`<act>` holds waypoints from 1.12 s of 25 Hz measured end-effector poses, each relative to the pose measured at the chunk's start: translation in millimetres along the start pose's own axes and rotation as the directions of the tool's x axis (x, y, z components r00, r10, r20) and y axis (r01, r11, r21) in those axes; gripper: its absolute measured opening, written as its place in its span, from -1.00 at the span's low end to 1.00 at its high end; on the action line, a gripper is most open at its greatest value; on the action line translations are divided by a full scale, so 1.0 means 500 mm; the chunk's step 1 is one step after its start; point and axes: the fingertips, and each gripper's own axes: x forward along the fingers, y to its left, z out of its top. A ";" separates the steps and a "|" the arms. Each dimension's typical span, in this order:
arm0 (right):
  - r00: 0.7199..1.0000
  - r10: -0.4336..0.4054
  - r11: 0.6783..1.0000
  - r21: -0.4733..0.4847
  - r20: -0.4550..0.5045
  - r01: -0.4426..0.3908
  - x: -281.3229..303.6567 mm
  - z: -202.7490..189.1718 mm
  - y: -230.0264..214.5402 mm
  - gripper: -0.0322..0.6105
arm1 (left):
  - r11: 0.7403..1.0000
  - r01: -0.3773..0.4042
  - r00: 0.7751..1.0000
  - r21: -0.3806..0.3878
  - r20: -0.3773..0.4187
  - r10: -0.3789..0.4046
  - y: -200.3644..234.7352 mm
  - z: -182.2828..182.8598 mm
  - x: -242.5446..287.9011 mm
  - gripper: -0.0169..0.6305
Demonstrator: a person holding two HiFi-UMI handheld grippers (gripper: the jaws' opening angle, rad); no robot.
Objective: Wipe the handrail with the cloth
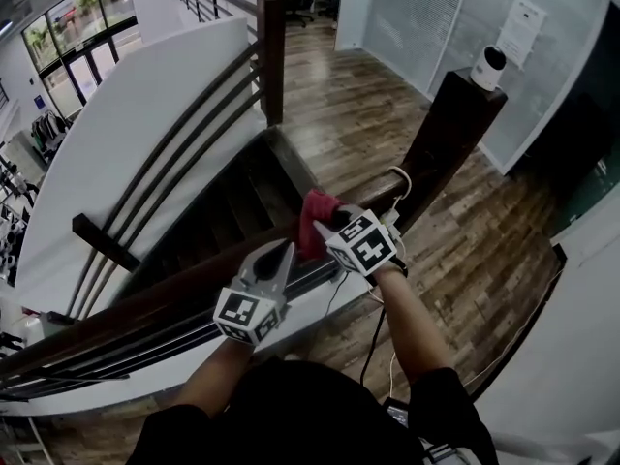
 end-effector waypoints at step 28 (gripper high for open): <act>0.982 -0.174 0.980 0.088 -0.070 0.180 -0.081 -0.109 -0.265 -0.75 | 0.986 0.169 0.985 -0.002 -0.036 -0.169 -0.096 -0.022 0.111 -0.95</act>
